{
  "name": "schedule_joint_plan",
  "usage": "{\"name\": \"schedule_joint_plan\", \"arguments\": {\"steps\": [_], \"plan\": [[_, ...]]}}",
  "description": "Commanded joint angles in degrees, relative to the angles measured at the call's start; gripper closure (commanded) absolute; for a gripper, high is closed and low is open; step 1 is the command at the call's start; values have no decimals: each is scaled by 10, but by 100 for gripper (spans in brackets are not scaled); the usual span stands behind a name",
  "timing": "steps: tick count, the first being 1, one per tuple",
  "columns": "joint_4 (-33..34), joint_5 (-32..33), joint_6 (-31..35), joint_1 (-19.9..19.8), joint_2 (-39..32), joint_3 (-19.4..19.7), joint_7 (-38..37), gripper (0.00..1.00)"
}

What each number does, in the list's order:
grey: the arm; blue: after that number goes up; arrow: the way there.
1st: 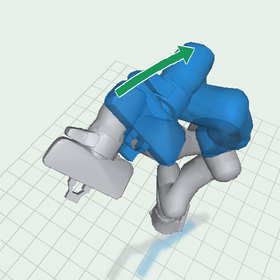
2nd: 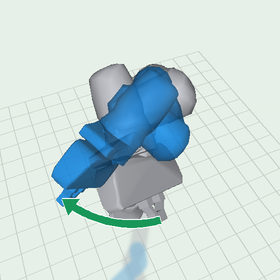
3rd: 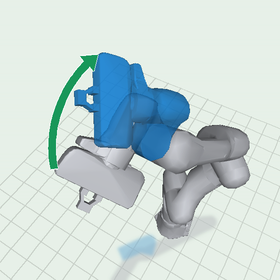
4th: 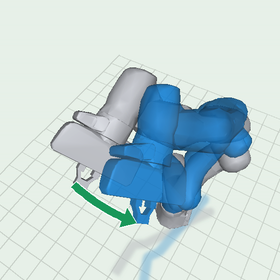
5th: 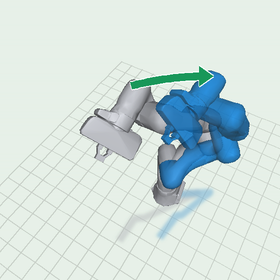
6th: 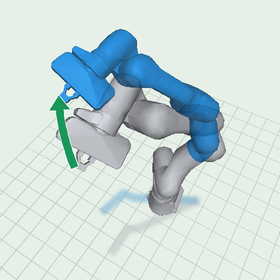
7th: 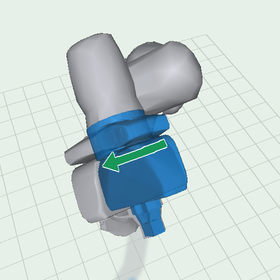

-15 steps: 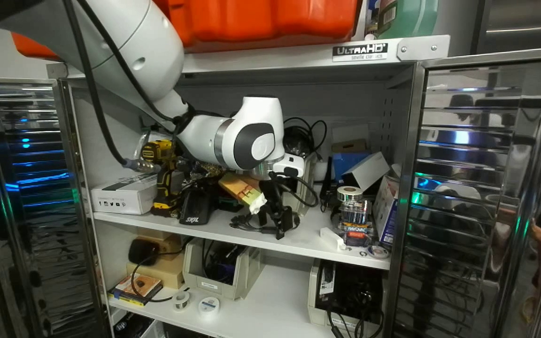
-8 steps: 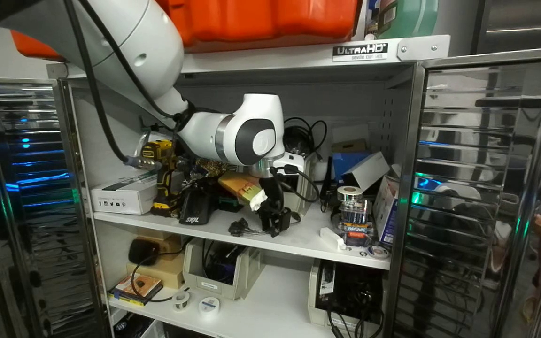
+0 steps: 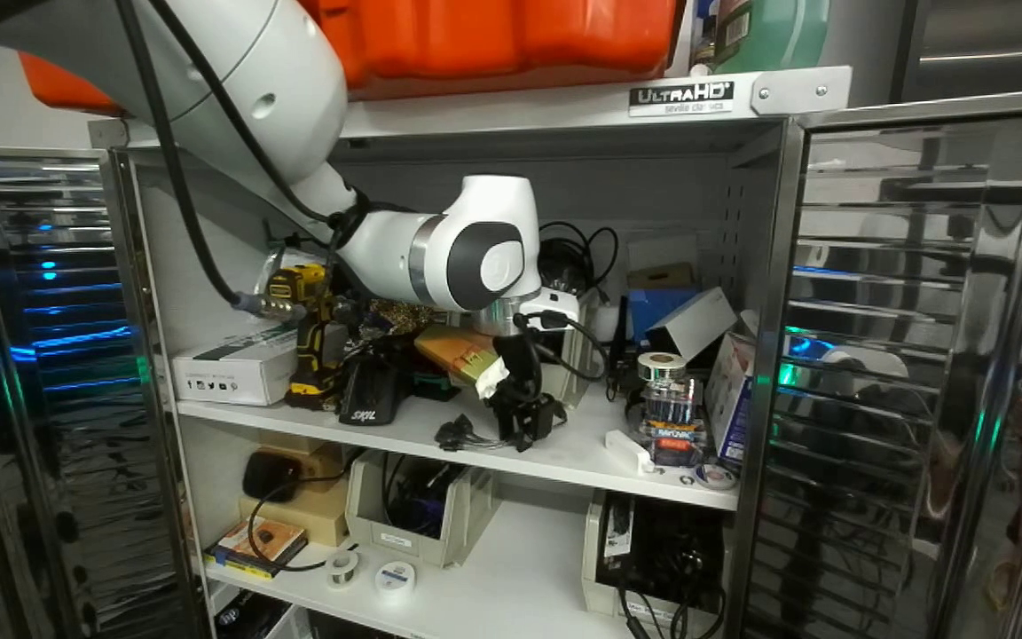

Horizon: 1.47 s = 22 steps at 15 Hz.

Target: Put the multi USB charging cable in the gray box

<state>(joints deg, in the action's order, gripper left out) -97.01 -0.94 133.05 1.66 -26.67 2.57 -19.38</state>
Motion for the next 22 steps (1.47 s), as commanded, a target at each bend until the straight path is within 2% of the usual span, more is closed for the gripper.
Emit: {"name": "schedule_joint_plan", "arguments": {"steps": [1, 7, 11, 16, 22], "plan": [[-51, 10, 17, 2, 42, 12, 7, 86], [-180, 40, 99, 3, 130, 21, 16, 86], [-257, 83, 240, 6, 184, 21, 16, 86], [-288, 119, 387, 10, 217, 15, 11, 86], [-271, 81, 528, 0, 211, -17, 22, 86]]}}
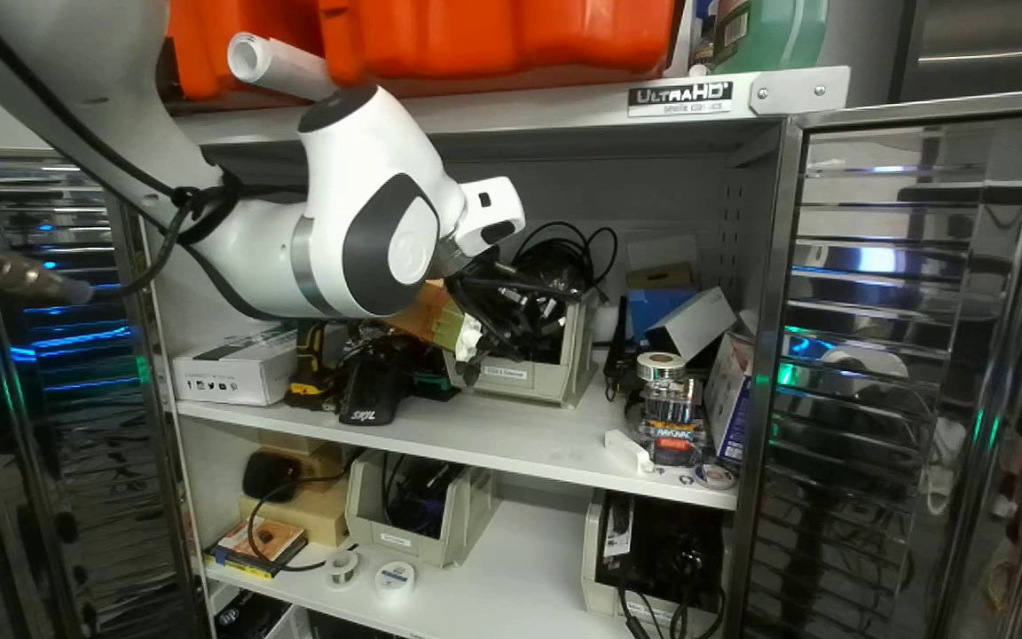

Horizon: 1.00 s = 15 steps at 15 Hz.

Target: Put the multi USB charging cable in the gray box

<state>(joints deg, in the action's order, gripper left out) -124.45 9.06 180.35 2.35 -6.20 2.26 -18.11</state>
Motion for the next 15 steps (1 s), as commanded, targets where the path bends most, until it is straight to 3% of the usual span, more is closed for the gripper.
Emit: {"name": "schedule_joint_plan", "arguments": {"steps": [1, 4, 5, 9, 12, 15], "plan": [[10, -22, 70, -9, 1, -18, 8, 86], [40, -21, 104, -14, -25, -16, 0, 86], [49, -65, 110, -13, -34, -17, 40, 86], [103, -106, 112, -15, -85, -20, 60, 86], [150, -111, 104, -15, -127, -16, 78, 86], [198, -92, 91, 13, -164, 13, 62, 86]]}}
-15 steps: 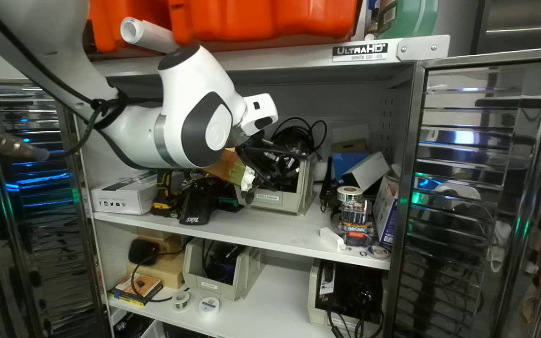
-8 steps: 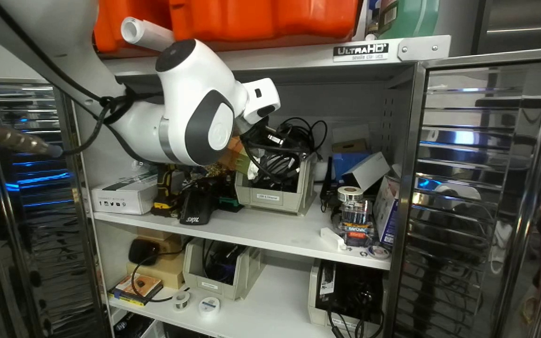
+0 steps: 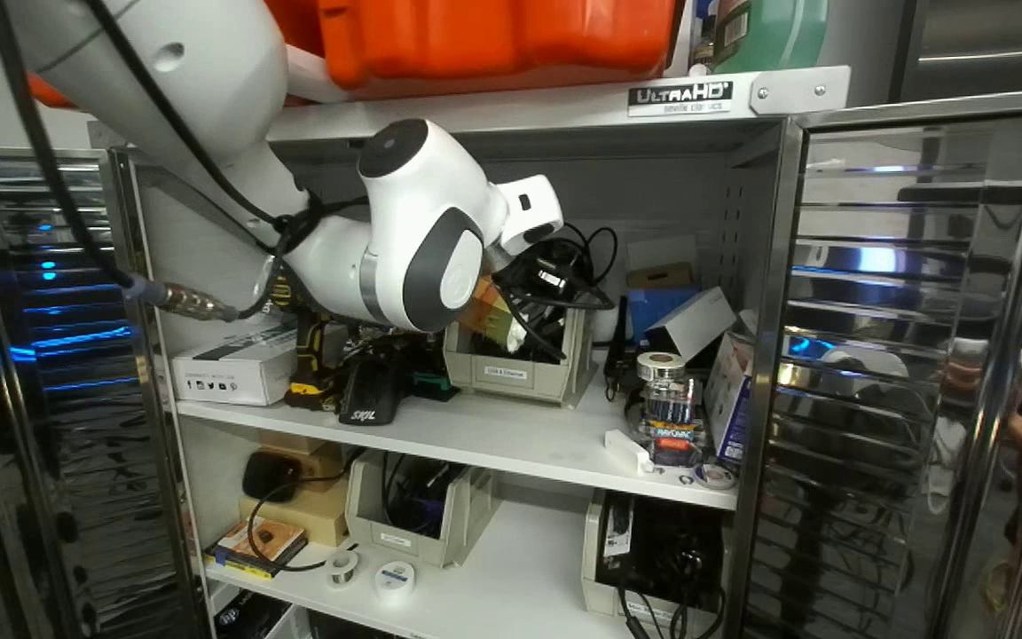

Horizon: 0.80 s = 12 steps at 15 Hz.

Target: Put the multi USB charging cable in the gray box

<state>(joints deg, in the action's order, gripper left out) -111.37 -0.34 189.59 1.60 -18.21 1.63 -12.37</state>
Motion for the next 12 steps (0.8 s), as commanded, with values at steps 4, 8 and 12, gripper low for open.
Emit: {"name": "schedule_joint_plan", "arguments": {"steps": [4, 8, 12], "plan": [[121, 1, -14, 51, -80, 40, 3, 86], [138, 9, -33, 62, -85, 24, 8, 86], [115, 25, -52, 71, -66, 23, 16, 21]]}}
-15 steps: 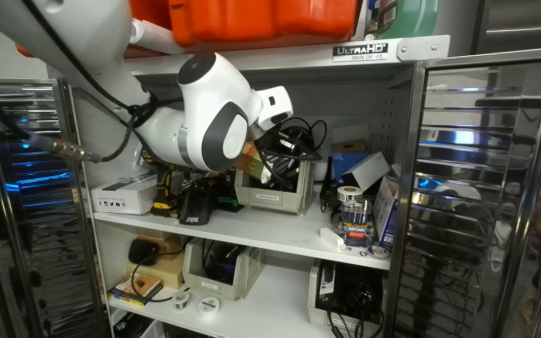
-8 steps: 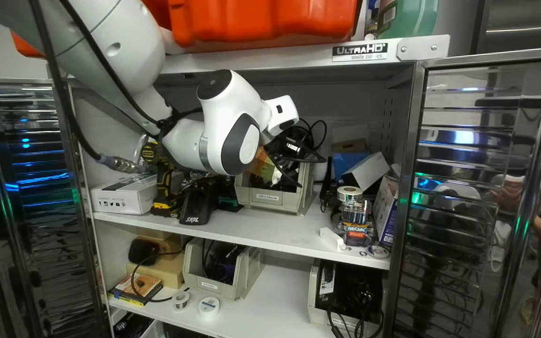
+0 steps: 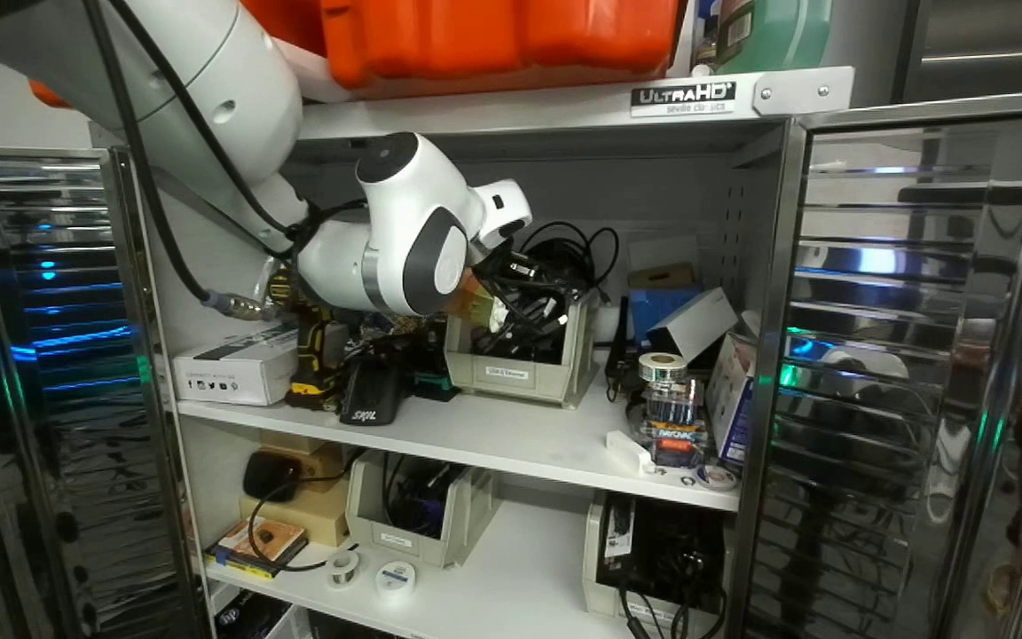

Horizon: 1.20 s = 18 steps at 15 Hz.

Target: Put the multi USB charging cable in the gray box

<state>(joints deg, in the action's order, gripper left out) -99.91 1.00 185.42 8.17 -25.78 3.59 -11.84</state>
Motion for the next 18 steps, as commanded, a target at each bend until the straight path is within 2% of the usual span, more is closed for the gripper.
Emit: {"name": "schedule_joint_plan", "arguments": {"steps": [1, 3, 5, 8, 16, 18], "plan": [[-8, 13, -12, 5, 16, 4, 12, 12], [-24, 14, -11, -1, 28, 1, 13, 1], [-47, 12, -17, -7, 47, -1, 14, 0], [-86, 8, -44, 0, 82, 19, 6, 0], [-227, -19, -244, -40, 231, -17, 36, 0], [-266, -54, -302, -52, 267, -29, 69, 0]]}}
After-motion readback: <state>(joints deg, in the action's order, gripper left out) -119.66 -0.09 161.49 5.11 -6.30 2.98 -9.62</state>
